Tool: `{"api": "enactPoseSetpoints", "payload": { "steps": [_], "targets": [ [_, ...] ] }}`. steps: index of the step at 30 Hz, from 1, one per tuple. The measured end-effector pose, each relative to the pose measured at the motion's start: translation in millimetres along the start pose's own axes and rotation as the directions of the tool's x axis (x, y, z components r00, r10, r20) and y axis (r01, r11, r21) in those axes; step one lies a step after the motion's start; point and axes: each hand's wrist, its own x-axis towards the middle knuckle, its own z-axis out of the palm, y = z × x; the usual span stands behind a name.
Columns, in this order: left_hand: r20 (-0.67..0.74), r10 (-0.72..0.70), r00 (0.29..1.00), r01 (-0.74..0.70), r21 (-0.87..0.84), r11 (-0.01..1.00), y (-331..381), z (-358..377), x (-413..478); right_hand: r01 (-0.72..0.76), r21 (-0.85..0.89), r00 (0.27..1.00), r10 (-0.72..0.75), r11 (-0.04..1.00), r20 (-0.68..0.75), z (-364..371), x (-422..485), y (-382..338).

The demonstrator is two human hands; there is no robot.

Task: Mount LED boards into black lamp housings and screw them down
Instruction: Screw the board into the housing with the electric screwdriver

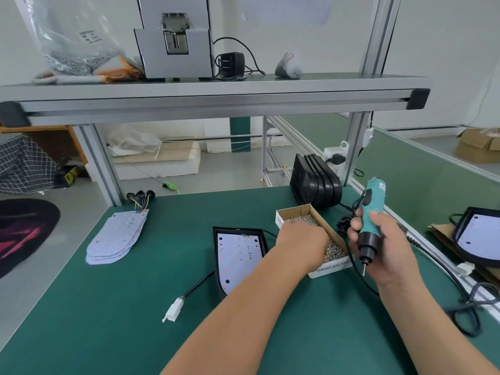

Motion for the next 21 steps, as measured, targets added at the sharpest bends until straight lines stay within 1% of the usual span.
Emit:
{"api": "enactPoseSetpoints", "payload": {
  "steps": [3, 6, 9, 12, 17, 21],
  "targets": [
    [0.057, -0.004, 0.998, 0.008, -0.072, 0.997, 0.1, -1.7, 2.5, 0.002, 0.002, 1.000, -0.002, 1.000, -0.001, -1.7, 1.2, 0.0],
    [0.068, 0.003, 0.998, 0.003, -0.076, 0.997, 0.2, 1.3, 0.7, 0.002, 0.002, 1.000, -0.002, 1.000, -0.005, -1.0, 2.4, 0.3],
    [0.024, -0.019, 1.000, 0.021, -0.095, 0.995, 0.8, 6.0, -0.7, 0.010, -0.001, 1.000, -0.010, 1.000, -0.009, -1.8, 2.7, 0.5],
    [-0.017, -0.060, 0.998, 0.056, -0.189, 0.980, 0.3, 8.7, -3.6, 0.009, 0.005, 1.000, -0.008, 1.000, -0.017, -2.4, 2.8, 0.5],
    [-0.038, -0.113, 0.993, 0.092, -0.348, 0.933, -4.6, 14.6, -3.6, 0.002, 0.022, 1.000, -0.002, 1.000, -0.014, -3.1, 3.7, 1.0],
    [-0.057, -0.151, 0.987, 0.122, -0.353, 0.928, -5.1, 19.1, -1.9, 0.001, 0.011, 1.000, -0.001, 1.000, -0.014, -4.4, 4.5, 2.1]
  ]
}}
